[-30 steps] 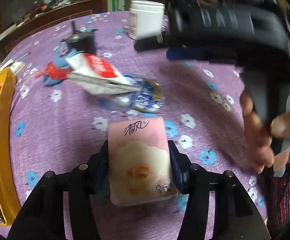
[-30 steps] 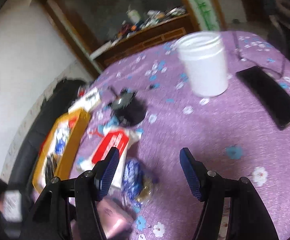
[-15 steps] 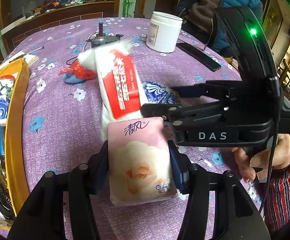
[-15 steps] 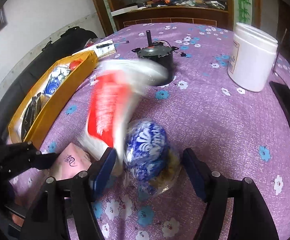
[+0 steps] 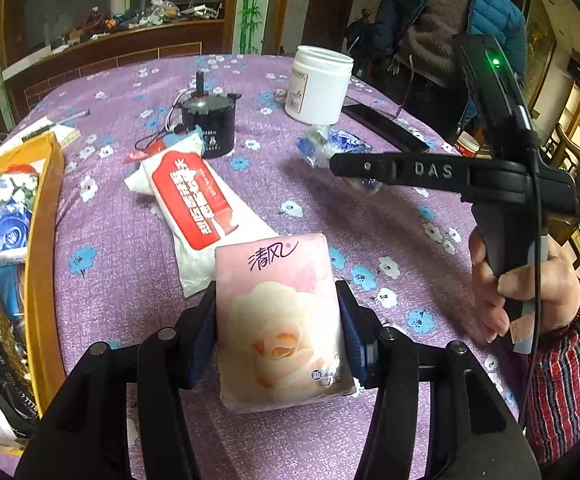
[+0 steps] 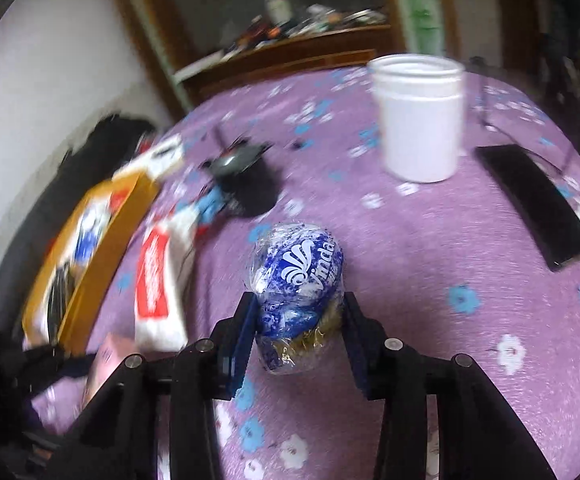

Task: Organize soft objects
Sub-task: 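Carry the pink tissue pack and blue snack bag over the tray with both grippers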

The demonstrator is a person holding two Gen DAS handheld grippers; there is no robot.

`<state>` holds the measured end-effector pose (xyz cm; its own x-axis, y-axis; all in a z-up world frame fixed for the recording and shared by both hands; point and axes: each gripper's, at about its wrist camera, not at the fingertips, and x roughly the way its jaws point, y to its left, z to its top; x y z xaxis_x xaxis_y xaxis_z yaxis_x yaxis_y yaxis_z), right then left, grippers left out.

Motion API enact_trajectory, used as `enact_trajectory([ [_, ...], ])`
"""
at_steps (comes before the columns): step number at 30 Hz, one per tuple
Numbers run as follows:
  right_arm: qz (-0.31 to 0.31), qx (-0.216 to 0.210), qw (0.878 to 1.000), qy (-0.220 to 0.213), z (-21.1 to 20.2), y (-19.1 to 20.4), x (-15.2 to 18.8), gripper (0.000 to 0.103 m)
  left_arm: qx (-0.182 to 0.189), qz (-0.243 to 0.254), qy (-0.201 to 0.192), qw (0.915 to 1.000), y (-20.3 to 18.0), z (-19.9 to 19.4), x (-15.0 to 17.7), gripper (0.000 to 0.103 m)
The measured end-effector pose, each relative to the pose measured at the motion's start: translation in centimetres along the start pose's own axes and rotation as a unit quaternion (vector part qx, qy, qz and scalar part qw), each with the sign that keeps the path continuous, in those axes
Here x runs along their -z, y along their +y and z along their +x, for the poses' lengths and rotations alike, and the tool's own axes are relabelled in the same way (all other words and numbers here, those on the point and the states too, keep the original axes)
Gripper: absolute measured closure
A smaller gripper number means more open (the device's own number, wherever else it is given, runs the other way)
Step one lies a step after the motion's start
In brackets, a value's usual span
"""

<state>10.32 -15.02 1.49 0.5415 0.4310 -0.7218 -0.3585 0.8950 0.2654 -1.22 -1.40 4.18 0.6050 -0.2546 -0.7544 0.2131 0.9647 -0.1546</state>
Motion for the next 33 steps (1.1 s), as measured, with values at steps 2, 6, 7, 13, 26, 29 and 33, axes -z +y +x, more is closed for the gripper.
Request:
enact_trajectory([
  [2, 0.005, -0.005, 1.0, -0.016, -0.4, 0.0, -0.2, 0.06, -0.003, 0.002, -0.007, 1.0, -0.1, -0.3, -0.1, 0.051],
  [6, 0.006, -0.007, 0.999, -0.05, -1.7, 0.1, -0.7, 0.06, -0.013, 0.007, -0.02, 0.9997, -0.1, -0.9, -0.8, 0.051],
  [7, 0.006, -0.009, 0.998, -0.056, -1.9, 0.1, -0.7, 0.06, -0.016, 0.007, -0.023, 0.9996, -0.1, -1.1, -1.0, 0.051],
  [13, -0.003, -0.02, 0.998, -0.058, -2.0, 0.8, -0.8, 0.06, -0.028, -0.001, -0.043, 0.9987, 0.8, -2.0, -2.1, 0.05],
  [26, -0.03, -0.036, 0.997, -0.063, -2.2, 2.3, -0.3, 0.06, -0.05, -0.038, -0.061, 0.9962, 4.4, -3.3, -2.5, 0.05],
  [29, -0.03, -0.041, 0.997, -0.064, -2.2, 2.4, -0.3, 0.06, -0.056, -0.046, -0.065, 0.9953, 5.3, -3.7, -2.5, 0.05],
  [33, -0.038, -0.042, 0.996, -0.062, -2.1, 3.2, -0.3, 0.059, -0.062, -0.062, -0.075, 0.9933, 6.9, -4.6, -2.3, 0.05],
])
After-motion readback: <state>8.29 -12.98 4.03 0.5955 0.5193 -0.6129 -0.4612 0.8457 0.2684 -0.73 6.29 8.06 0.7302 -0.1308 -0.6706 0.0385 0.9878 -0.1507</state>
